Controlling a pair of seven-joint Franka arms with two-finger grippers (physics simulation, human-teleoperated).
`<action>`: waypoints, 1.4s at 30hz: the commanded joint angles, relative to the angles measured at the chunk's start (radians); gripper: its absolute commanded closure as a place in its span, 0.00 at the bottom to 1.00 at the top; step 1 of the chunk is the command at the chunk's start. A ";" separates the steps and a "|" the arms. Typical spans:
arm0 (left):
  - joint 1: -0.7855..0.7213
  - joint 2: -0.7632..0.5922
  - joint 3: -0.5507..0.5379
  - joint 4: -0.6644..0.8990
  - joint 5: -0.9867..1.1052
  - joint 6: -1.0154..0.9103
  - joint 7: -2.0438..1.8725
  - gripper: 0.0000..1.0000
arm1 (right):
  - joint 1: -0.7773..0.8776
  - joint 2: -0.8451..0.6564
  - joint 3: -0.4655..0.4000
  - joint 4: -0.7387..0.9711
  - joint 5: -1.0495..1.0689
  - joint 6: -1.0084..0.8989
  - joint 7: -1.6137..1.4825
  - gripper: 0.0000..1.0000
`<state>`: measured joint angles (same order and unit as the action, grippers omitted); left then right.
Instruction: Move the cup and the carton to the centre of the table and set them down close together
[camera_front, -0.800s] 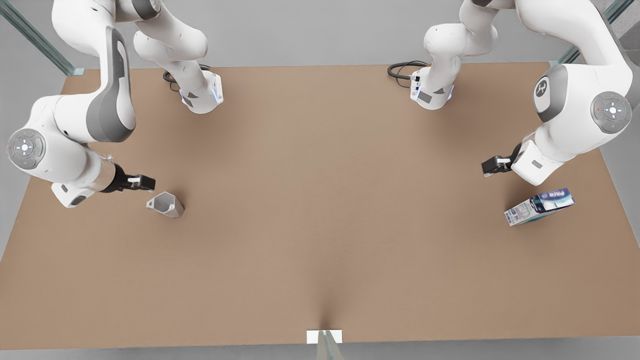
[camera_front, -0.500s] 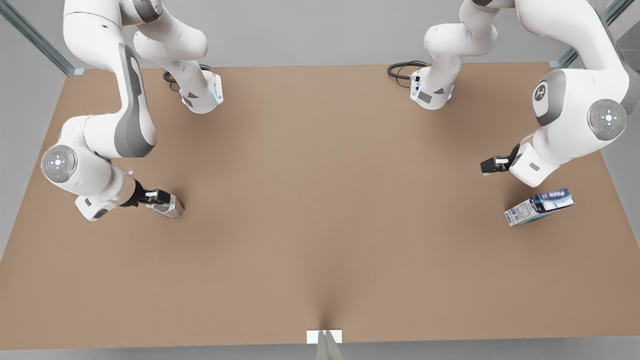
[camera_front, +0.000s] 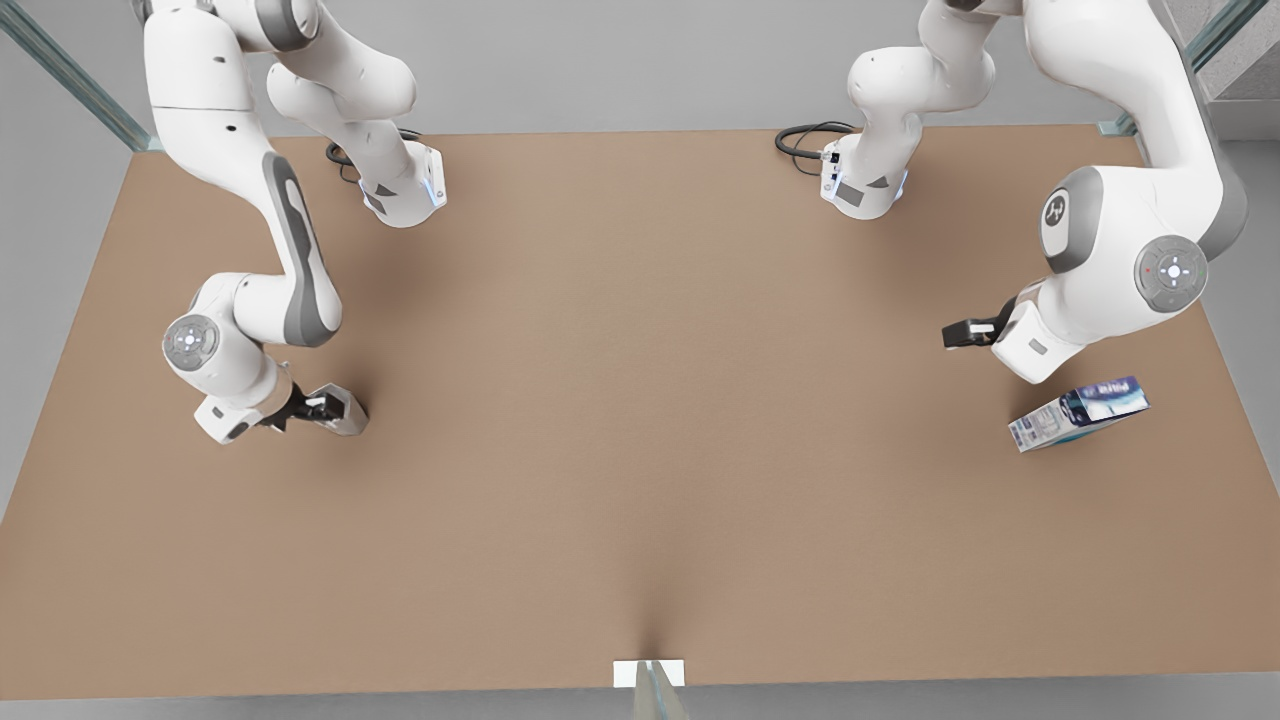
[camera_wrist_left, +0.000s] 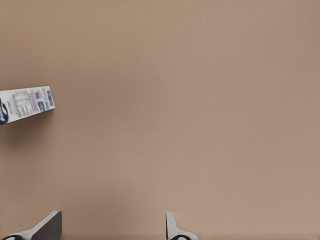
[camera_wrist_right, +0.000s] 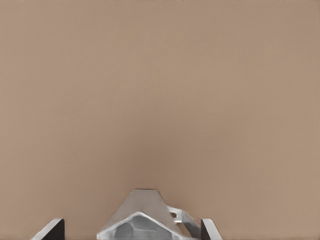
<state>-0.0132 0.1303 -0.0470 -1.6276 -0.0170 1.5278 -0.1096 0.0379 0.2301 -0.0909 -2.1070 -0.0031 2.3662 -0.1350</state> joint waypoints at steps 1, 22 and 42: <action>-0.001 0.000 0.001 0.000 0.000 0.000 0.001 0.00 | 0.000 0.000 0.000 -0.004 0.000 0.008 0.000 0.00; 0.001 0.002 0.002 -0.023 0.000 -0.002 -0.007 0.00 | 0.004 -0.055 0.077 -0.045 0.097 -0.099 0.035 0.00; 0.001 0.012 0.003 -0.038 0.000 -0.003 -0.012 0.00 | 0.046 0.037 0.020 -0.131 0.057 0.051 0.035 0.00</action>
<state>-0.0124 0.1440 -0.0445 -1.6659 -0.0180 1.5248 -0.1212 0.0879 0.2691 -0.0711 -2.2395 0.0526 2.4190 -0.0995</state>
